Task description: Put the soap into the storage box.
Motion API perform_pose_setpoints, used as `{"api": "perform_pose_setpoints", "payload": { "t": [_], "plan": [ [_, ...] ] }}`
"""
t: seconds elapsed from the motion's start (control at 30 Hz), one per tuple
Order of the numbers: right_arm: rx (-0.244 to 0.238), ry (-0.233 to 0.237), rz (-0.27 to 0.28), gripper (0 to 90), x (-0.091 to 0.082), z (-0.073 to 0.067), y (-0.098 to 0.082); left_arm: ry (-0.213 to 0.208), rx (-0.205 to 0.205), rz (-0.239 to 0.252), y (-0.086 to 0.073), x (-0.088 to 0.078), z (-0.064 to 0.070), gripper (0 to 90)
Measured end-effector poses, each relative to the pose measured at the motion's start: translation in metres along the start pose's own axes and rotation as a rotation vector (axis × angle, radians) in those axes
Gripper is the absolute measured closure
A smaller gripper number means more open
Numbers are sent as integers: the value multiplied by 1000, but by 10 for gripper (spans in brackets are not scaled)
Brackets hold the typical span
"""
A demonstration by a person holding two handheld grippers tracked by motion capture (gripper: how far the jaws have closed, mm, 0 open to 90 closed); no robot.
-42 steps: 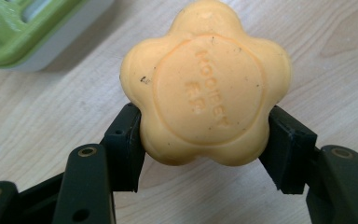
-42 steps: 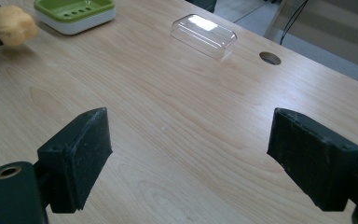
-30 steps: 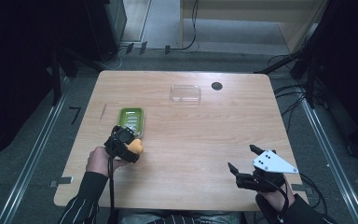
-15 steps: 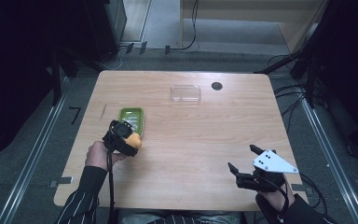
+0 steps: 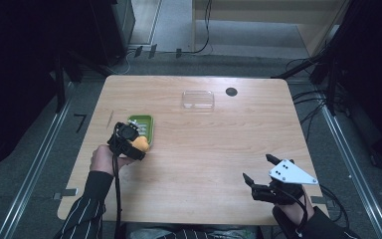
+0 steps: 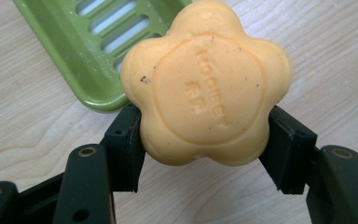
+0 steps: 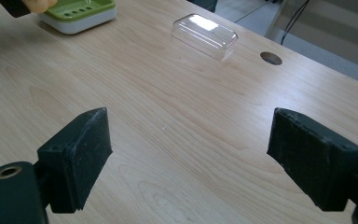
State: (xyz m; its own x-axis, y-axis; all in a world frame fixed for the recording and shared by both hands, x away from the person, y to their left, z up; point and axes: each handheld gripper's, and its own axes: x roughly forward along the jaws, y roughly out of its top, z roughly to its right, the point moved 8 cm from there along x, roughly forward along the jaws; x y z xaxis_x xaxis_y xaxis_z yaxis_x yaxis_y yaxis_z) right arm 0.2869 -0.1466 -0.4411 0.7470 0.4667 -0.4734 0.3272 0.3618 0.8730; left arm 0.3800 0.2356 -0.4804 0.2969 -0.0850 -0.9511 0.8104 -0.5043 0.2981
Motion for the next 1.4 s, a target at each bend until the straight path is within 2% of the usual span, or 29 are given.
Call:
{"api": "perform_pose_setpoints", "payload": {
  "t": [0.5,0.83,1.17,1.4],
  "plan": [
    [0,-2,-1,136,0,-1,0,12,-21,35,12,-3,-14,397],
    [2,-1,-1,136,-1,-1,0,23,-40,41,21,0,-28,397],
    [1,-3,-1,136,-1,-1,0,17,-34,34,35,4,-33,397],
    [1,-2,-2,136,-1,-1,0,10,-45,16,40,11,-39,397]
  ]
}}
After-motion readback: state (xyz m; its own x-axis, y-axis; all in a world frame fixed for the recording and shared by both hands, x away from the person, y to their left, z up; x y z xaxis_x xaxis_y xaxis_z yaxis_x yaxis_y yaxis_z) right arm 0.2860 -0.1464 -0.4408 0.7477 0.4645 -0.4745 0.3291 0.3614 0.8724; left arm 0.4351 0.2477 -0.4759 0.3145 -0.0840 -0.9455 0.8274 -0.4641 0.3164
